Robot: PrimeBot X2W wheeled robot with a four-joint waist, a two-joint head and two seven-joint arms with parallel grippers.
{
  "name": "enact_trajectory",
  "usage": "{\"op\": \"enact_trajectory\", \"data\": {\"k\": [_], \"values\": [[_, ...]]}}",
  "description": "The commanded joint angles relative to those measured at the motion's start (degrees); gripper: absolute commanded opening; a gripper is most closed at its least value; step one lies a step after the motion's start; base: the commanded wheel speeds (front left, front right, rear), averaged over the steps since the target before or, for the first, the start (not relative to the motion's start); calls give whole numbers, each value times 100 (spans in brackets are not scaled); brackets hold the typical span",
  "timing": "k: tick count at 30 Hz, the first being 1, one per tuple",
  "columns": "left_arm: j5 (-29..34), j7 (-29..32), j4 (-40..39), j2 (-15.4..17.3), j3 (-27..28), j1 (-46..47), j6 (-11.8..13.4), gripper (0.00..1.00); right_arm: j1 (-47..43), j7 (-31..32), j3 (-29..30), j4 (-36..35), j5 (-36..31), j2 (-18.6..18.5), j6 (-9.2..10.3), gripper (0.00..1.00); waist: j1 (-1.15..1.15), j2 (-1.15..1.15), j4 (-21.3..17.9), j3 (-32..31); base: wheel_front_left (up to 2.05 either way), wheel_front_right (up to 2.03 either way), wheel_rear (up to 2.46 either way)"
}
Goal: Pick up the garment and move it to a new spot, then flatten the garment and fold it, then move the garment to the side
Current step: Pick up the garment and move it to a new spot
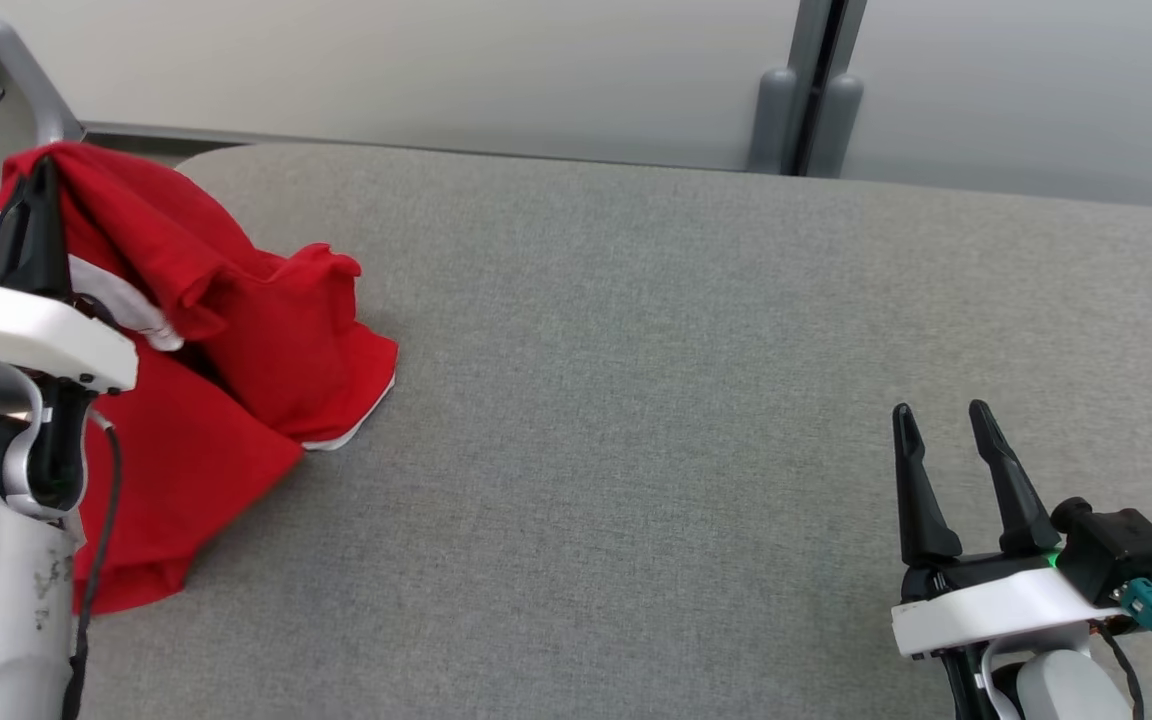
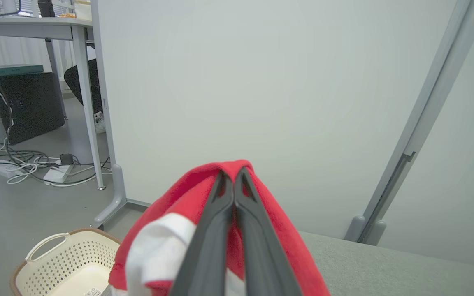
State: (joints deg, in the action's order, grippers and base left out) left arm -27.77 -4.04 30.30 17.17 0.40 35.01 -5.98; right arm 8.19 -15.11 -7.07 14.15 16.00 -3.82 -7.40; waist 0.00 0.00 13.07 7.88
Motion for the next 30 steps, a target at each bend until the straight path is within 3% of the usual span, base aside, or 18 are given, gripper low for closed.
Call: {"op": "enact_trajectory", "data": {"k": [1,11,17,23,30], "values": [[-39,37,-364,-68,-37,-109,-3,0,-57,-8,-10,11,23,4,-17,100,0,0,-100,-160,0,0,0],[-5,785,-2464,-238,-419,-484,222,0,-112,-8,-32,43,63,72,-17,100,0,0,-596,-393,0,0,0],[18,1175,-3025,-331,-701,-528,295,0,-32,-8,-11,13,69,80,-17,100,0,0,-955,-349,0,0,0],[100,1765,-3227,-401,-1225,-348,204,0,83,-7,150,43,38,88,-17,100,0,0,-1470,-184,0,0,0],[295,2195,-2898,-508,-1778,23,143,0,269,-8,142,22,225,87,-16,100,0,0,-2264,69,0,0,0]]}}
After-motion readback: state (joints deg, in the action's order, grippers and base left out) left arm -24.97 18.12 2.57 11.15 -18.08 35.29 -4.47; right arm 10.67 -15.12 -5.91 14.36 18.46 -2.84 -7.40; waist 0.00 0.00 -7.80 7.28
